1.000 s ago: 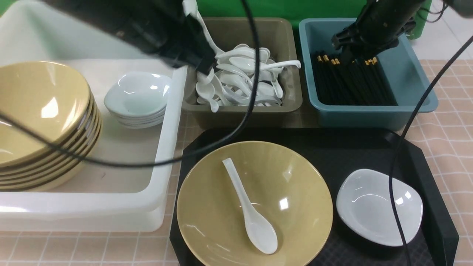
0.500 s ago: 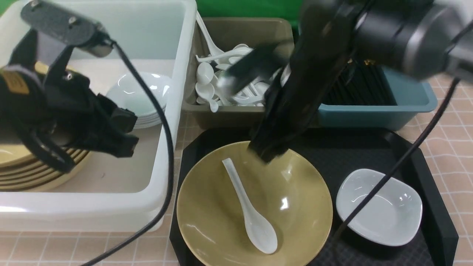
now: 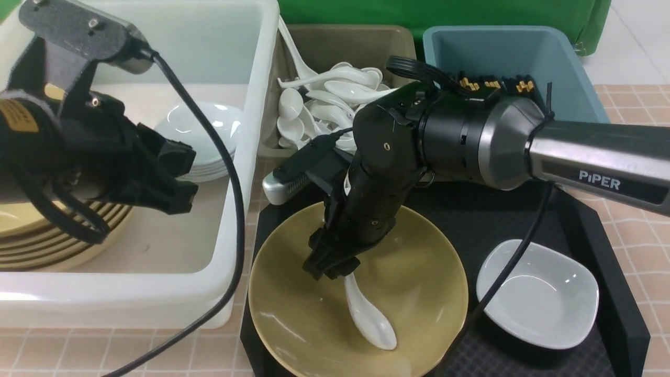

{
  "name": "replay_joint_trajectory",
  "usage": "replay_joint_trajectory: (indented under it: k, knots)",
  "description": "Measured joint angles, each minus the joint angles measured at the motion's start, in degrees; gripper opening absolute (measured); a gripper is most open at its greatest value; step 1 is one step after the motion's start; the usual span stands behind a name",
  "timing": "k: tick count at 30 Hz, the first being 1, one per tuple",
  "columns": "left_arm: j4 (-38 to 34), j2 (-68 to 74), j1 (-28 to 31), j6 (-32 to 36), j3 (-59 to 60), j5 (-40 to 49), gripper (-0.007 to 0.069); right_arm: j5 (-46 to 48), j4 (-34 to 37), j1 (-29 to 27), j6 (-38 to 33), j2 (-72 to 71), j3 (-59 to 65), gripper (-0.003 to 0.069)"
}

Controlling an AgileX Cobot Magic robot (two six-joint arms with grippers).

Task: On brown table put chopsticks spoon bowls plates into blue grey white boxes.
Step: 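Reach down and grasp the white spoon resting in the bowl with the right gripper, then place the white spoon into the bin of spoons with the right gripper, then grasp the large bowl on the tray by its rim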

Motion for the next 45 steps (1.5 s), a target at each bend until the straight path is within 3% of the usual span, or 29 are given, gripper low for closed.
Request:
replay_joint_trajectory:
  k: [2, 7, 14, 19, 23, 27, 30, 31, 33, 34, 36, 37, 38, 41, 44, 45]
  knots:
    - [0.0, 0.0, 0.0, 0.0, 0.0, -0.9, 0.0002, 0.0, 0.3, 0.2, -1.3, 0.0, 0.0, 0.0378]
    - [0.0, 0.0, 0.0, 0.1, 0.0, -2.1, 0.0002, 1.1, 0.8, 0.2, -3.5, -0.5, 0.0, 0.0097]
    - [0.4, 0.5, 0.8, -1.0, 0.0, -2.1, 0.0002, 0.7, -0.1, -2.0, -6.8, -6.9, -6.3, 0.0095]
    - [-0.6, 7.4, 8.3, -3.5, -4.5, -1.0, 0.0002, -10.4, -0.7, -8.2, -7.5, -6.9, -16.3, 0.0095]
    - [-6.6, 13.7, 10.9, 2.2, -11.2, 2.7, 0.0002, -21.3, -0.9, -11.8, -6.4, -1.2, -22.3, 0.0095]
    - [-15.6, 18.2, 10.2, 11.4, -16.9, 5.2, 0.0002, -26.1, -0.9, -13.9, -5.0, 6.3, -27.0, 0.0146]
    - [-19.4, 20.1, 9.1, 14.2, -18.7, 5.4, 0.0004, -24.1, -0.8, -15.5, -2.3, 9.7, -30.0, 0.0276]
    - [-20.3, 20.8, 8.5, 14.8, -19.1, 5.4, 0.0006, -21.0, -0.8, -16.1, -1.2, 10.2, -31.1, 0.0345]
    - [-20.8, 21.4, 8.0, 15.0, -19.4, 5.4, 0.0008, -17.9, -0.8, -16.7, -0.7, 10.3, -32.2, 0.0400]
    - [-21.0, 22.4, 7.2, 15.2, -20.0, 6.0, 0.0013, -11.8, -0.8, -17.4, -0.2, 10.0, -34.3, 0.0477]
    - [-21.0, 23.3, 6.5, 15.2, -20.8, 6.8, 0.0027, -6.4, -0.8, -17.9, -0.1, 9.3, -36.1, 0.0522]
    - [-20.7, 24.7, 5.3, 15.2, -22.1, 8.4, 0.0057, 1.1, -0.9, -18.3, -1.1, 8.1, -38.4, 0.0559]
    - [-20.7, 25.1, 4.9, 15.2, -22.3, 8.7, 0.0062, 2.1, -1.0, -18.3, -1.4, 8.1, -38.7, 0.0562]
    - [-18.2, 29.4, 0.9, 15.0, -26.6, 14.3, 0.0176, 16.3, -0.8, -18.4, -6.2, 5.0, -42.5, 0.0569]
    - [-14.5, 34.0, -3.0, 12.4, -30.2, 19.6, 0.0301, 19.4, -0.6, -18.2, -7.3, 1.6, -41.4, 0.0543]
    - [-14.2, 34.4, -3.2, 12.2, -30.6, 20.3, 0.0309, 19.5, -0.5, -18.2, -7.4, 1.1, -41.1, 0.0538]
